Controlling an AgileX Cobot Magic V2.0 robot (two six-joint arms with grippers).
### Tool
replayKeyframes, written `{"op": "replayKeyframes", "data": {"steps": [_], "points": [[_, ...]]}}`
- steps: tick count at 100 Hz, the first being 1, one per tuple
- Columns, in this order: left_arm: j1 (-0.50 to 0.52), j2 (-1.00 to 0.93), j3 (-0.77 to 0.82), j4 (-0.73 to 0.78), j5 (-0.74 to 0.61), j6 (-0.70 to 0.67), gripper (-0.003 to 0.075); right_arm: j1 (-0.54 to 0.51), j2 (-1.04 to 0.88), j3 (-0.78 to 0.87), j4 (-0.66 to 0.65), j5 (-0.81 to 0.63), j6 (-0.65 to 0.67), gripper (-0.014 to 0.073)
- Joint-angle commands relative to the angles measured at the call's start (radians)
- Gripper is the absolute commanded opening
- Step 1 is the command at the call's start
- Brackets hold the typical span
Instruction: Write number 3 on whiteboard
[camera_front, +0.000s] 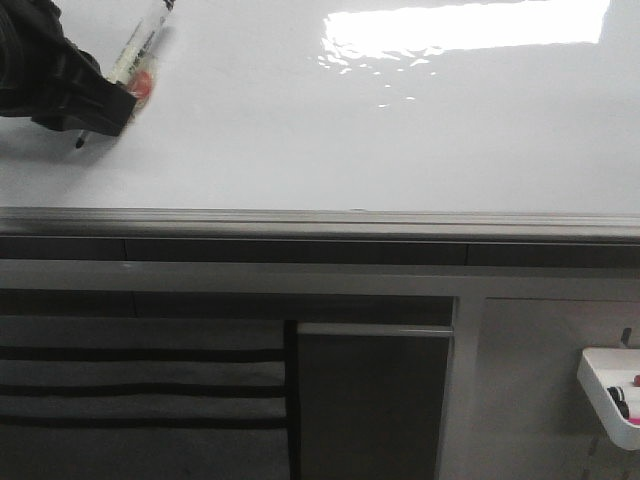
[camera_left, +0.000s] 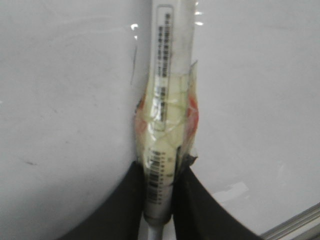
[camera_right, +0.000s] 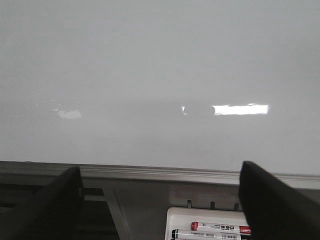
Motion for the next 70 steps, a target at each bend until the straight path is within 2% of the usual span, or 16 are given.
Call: {"op": "replayKeyframes", "data": {"steps": [1, 13, 20, 37, 44, 52, 70], "points": [[-0.006, -0.033, -0.033, -0.002, -0.064, -0.001, 0.0028, -0.006, 0.020, -0.043, 0.025, -0.071, -0.007, 0.0570], [-0.006, -0.058, -0.033, -0.002, -0.042, -0.001, -0.0019, -0.006, 0.037, -0.090, 0.058, 0.002, -0.007, 0.0570], [-0.006, -0.081, -0.033, -0.002, -0.007, -0.001, -0.0018, -0.006, 0.059, -0.131, 0.070, 0.059, -0.007, 0.0570], [-0.006, -0.163, -0.074, -0.002, 0.226, -0.001, -0.0018, -0.006, 0.156, -0.249, 0.085, 0.214, -0.027, 0.0570], [-0.006, -0.193, -0.115, -0.002, 0.381, -0.001, -0.0018, -0.004, 0.214, -0.298, 0.145, 0.282, -0.113, 0.0570], [-0.019, -0.223, -0.161, -0.005, 0.576, 0.032, -0.0018, -0.004, 0.287, -0.348, 0.280, 0.362, -0.268, 0.0570], [-0.098, -0.255, -0.225, -0.070, 0.895, 0.268, -0.0018, 0.000, 0.485, -0.438, 0.619, 0.571, -0.635, 0.0570]]}}
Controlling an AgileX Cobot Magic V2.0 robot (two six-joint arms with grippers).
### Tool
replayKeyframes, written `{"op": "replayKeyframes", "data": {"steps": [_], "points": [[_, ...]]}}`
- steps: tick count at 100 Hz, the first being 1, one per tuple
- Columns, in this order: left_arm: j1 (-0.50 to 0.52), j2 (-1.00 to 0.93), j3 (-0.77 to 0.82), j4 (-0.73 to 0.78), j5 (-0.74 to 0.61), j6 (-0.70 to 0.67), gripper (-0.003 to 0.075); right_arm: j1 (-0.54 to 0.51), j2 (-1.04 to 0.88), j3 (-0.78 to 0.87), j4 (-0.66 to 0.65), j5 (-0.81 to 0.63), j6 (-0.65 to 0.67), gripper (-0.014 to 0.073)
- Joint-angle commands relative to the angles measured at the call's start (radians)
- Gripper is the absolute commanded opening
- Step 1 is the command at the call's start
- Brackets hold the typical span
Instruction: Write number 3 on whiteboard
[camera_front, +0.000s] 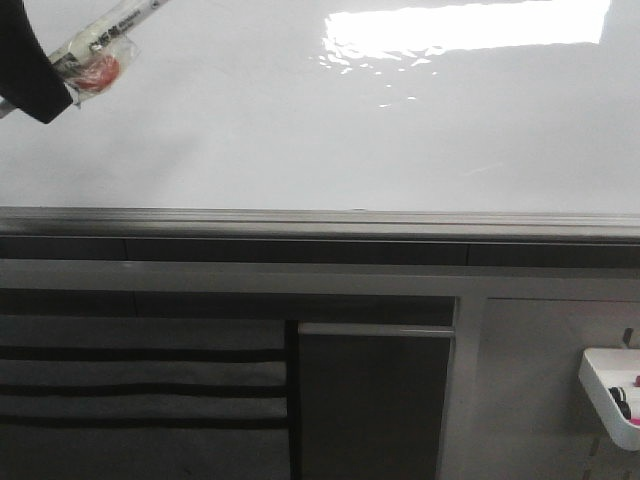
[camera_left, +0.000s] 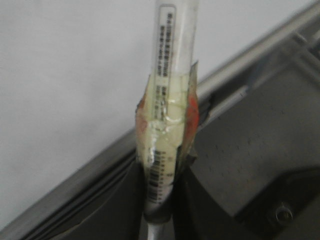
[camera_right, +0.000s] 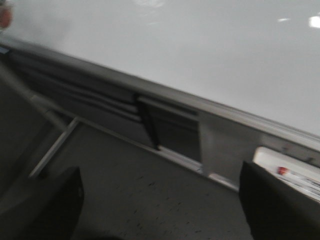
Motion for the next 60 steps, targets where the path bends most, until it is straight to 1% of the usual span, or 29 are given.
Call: {"op": "replayKeyframes", "data": {"steps": [1, 7, 12, 16, 24, 36, 43, 60], "points": [[-0.045, -0.037, -0.048, -0.056, 0.101, 0.108, -0.0018, 0.000, 0.094, -0.066, 0.198, 0.054, -0.212, 0.0570], [-0.078, -0.037, -0.048, -0.084, 0.147, 0.183, -0.0018, 0.015, 0.157, -0.085, 0.280, 0.101, -0.311, 0.0570], [-0.113, -0.037, -0.048, -0.102, 0.172, 0.226, -0.0018, 0.040, 0.203, -0.098, 0.312, 0.125, -0.381, 0.0570], [-0.142, -0.037, -0.048, -0.110, 0.178, 0.249, -0.0018, 0.073, 0.237, -0.110, 0.314, 0.128, -0.423, 0.0570], [-0.194, -0.037, -0.048, -0.110, 0.178, 0.254, -0.0018, 0.152, 0.299, -0.124, 0.310, 0.113, -0.494, 0.0570], [-0.268, -0.037, -0.048, -0.110, 0.174, 0.279, -0.0018, 0.291, 0.382, -0.133, 0.303, 0.036, -0.590, 0.0570], [-0.296, -0.037, -0.048, -0.110, 0.171, 0.279, -0.0018, 0.368, 0.426, -0.134, 0.296, -0.054, -0.617, 0.0570], [-0.321, -0.037, -0.048, -0.112, 0.170, 0.279, -0.0018, 0.528, 0.510, -0.134, 0.288, -0.196, -0.662, 0.0568]]}}
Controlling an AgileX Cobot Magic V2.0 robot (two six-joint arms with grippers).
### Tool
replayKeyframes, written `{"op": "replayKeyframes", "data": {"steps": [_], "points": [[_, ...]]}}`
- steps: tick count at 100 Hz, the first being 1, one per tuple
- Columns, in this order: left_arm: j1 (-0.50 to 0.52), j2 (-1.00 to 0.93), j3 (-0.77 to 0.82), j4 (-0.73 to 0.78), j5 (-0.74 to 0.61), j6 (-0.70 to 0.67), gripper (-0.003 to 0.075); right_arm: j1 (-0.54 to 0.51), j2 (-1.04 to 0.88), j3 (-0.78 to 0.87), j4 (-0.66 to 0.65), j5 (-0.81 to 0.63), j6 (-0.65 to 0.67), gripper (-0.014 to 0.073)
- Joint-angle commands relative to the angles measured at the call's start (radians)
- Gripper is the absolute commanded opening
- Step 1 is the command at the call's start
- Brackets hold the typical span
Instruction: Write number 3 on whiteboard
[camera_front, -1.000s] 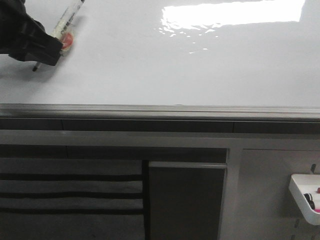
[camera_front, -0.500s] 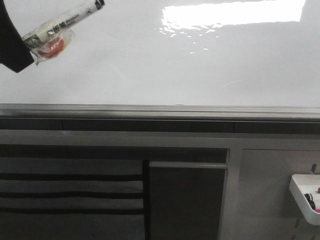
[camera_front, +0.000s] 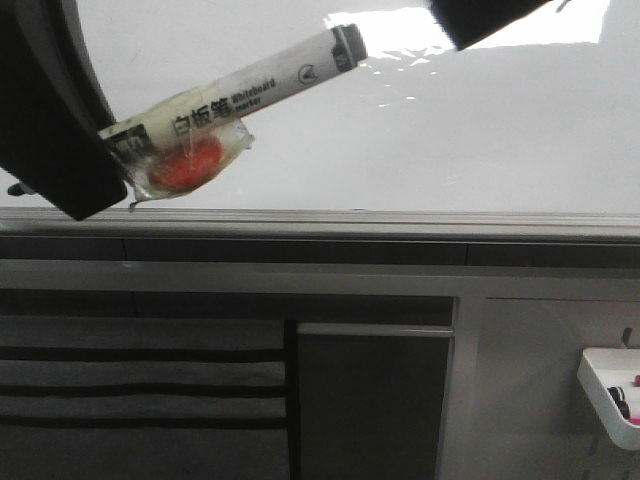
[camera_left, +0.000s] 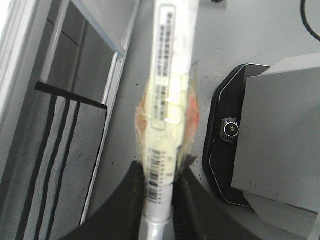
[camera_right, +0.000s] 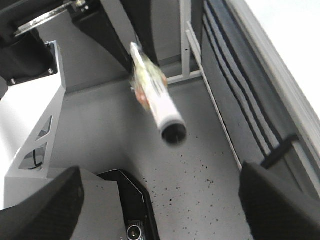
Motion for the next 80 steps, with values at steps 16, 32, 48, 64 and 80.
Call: {"op": "replayKeyframes", "data": {"steps": [16, 32, 48, 64, 80], "points": [[-0.014, -0.028, -0.036, -0.029, -0.030, 0.000, -0.0018, 0.146, 0.087, -0.032, 0.043, -0.187, -0.038, 0.0511], [-0.014, -0.028, -0.036, -0.029, -0.030, 0.000, -0.0018, 0.163, 0.129, -0.049, 0.043, -0.195, -0.039, 0.0487], [-0.014, -0.028, -0.036, -0.029, -0.030, 0.000, -0.0018, 0.163, 0.165, -0.111, 0.043, -0.148, -0.039, 0.0486], [-0.014, -0.028, -0.036, -0.029, -0.032, 0.002, -0.0018, 0.163, 0.195, -0.135, 0.043, -0.113, -0.039, 0.0486], [-0.014, -0.028, -0.036, -0.025, -0.055, 0.023, -0.0018, 0.163, 0.219, -0.137, 0.043, -0.107, -0.039, 0.0486]]}}
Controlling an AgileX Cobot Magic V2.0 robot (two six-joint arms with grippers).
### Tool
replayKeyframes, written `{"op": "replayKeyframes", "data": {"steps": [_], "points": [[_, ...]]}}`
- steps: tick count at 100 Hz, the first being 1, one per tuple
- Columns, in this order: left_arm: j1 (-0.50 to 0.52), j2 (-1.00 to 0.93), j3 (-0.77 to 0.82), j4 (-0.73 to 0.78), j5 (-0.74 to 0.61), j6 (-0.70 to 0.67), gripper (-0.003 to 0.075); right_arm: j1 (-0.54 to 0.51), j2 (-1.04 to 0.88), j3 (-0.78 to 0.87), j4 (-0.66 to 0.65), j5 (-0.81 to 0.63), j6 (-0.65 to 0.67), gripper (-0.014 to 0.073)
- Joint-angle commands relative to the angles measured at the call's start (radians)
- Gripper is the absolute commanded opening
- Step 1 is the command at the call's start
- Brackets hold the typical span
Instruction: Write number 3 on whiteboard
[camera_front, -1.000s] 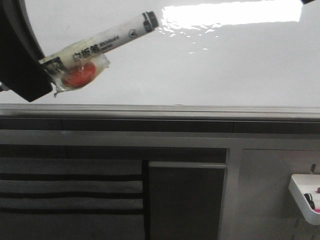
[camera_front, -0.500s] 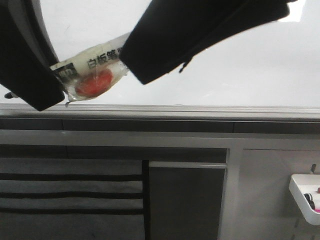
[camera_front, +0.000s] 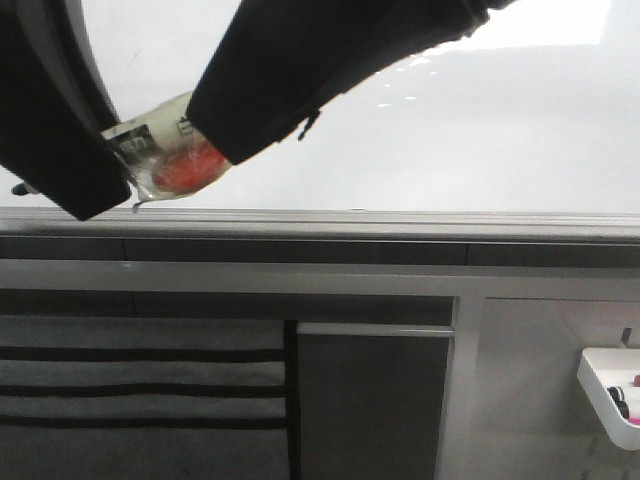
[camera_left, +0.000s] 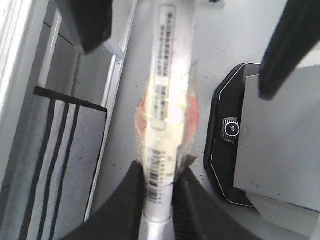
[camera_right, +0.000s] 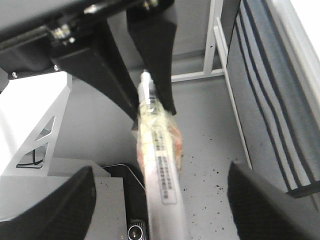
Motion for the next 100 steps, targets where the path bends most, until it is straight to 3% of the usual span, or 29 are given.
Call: {"op": "replayKeyframes", "data": {"steps": [1, 27, 53, 92, 100], "points": [[-0.008, -0.028, -0.036, -0.025, -0.050, 0.010, -0.0018, 0.002, -0.015, -0.035, 0.042, -0.006, -0.013, 0.0486], [-0.008, -0.028, -0.036, -0.025, -0.050, 0.010, -0.0018, 0.002, -0.014, -0.035, 0.076, -0.006, -0.013, 0.0480], [-0.008, -0.028, -0.036, -0.025, -0.052, 0.010, -0.0018, 0.002, -0.014, -0.036, 0.076, -0.006, -0.013, 0.0265], [-0.008, -0.028, -0.036, -0.025, -0.057, 0.010, -0.0017, 0.002, -0.014, -0.036, 0.076, 0.000, -0.013, 0.0077], [-0.008, -0.028, -0.036, -0.025, -0.064, 0.010, 0.0022, 0.002, -0.014, -0.036, 0.076, 0.004, -0.013, 0.0037]]}}
